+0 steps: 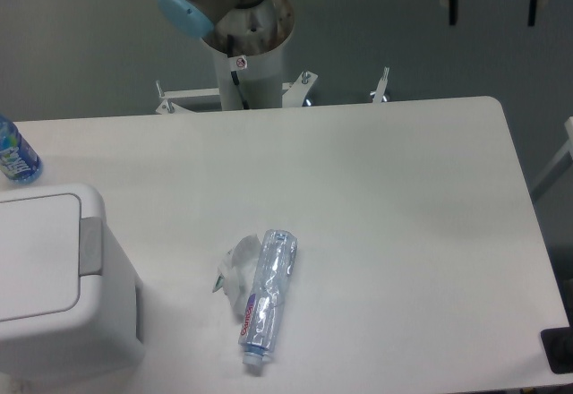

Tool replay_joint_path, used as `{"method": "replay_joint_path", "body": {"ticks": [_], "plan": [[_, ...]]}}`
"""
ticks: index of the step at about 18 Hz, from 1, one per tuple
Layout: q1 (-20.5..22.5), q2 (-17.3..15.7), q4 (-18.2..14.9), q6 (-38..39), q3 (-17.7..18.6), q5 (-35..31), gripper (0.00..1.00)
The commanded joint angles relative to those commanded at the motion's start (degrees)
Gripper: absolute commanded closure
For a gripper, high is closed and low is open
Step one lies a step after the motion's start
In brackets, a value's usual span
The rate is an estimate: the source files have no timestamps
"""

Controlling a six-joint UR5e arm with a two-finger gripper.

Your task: Open the trash can

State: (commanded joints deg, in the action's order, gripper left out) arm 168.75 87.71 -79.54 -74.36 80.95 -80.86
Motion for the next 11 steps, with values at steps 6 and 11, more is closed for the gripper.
{"method": "replay_joint_path", "body": {"ticks": [6, 11], "plan": [[-0.2, 0.1, 0.0, 0.9, 0.1, 0.0, 0.00], [-2.4, 0.3, 0.0, 9.6, -0.1, 0.3, 0.00]]}}
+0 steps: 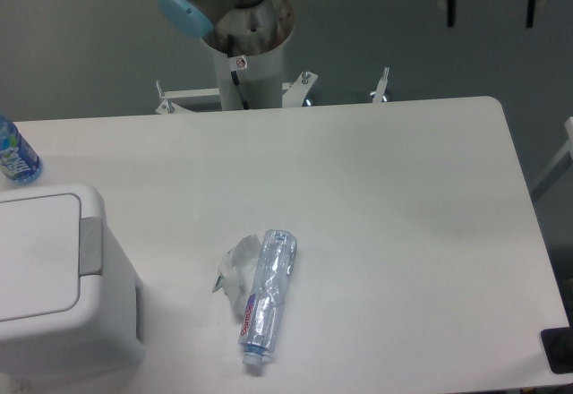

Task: Open the trash can
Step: 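Move the gripper down and over toward the white trash can lid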

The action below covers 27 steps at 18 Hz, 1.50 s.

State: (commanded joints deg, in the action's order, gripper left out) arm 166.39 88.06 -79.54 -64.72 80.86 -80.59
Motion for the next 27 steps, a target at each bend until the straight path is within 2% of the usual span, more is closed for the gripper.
{"method": "replay_joint_path", "body": {"ticks": [2, 5, 9, 14, 21, 27], "plan": [[-3.3, 0.6, 0.3, 7.4, -0.1, -0.2, 0.00], [-7.8, 1.5, 3.9, 17.1, 0.3, -0.4, 0.00], [-14.5, 3.1, 4.7, 32.1, 0.2, -0.3, 0.00], [-23.4, 6.1, 9.3, 46.0, 0.2, -0.1, 0.00], [-31.6, 10.3, 17.4, 61.9, 0.0, -0.1, 0.00], [-36.3, 12.3, 17.8, 65.5, 0.0, 0.0, 0.00]]}}
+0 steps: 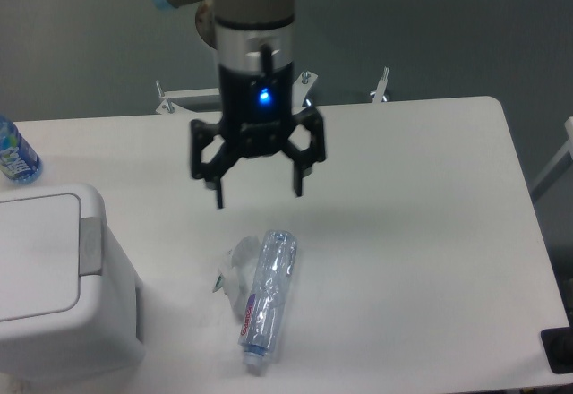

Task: Open the trash can
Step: 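Move the gripper down and over toward the white trash can lid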

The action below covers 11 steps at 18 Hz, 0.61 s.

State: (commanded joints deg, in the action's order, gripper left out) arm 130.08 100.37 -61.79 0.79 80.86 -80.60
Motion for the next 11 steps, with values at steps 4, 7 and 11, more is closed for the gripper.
{"method": "replay_joint_path", "body": {"ticks": [4, 7, 11], "plan": [[-1.9, 1.0, 0.0, 0.4, 0.0, -0.1, 0.00], [-3.3, 1.4, 0.0, 1.1, -0.2, -0.1, 0.00], [-4.7, 2.2, 0.0, 2.1, -0.4, -0.1, 0.00]]}}
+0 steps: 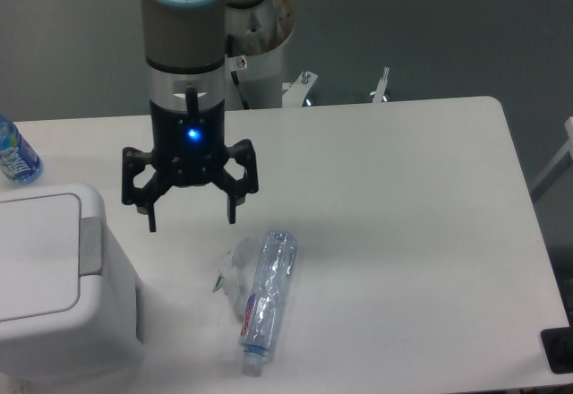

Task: Open the trash can
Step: 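Move the gripper down and over toward the white trash can lid, then lower the gripper fingers onto the edge of the trash can lid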

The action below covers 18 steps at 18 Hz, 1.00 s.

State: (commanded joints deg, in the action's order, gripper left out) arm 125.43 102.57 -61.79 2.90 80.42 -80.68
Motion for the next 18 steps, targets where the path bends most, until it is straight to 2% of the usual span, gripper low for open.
{"method": "replay_joint_path", "body": {"ticks": [18], "plan": [[-3.3, 2.0, 0.0, 2.5, -0.8, -0.1, 0.00]]}}
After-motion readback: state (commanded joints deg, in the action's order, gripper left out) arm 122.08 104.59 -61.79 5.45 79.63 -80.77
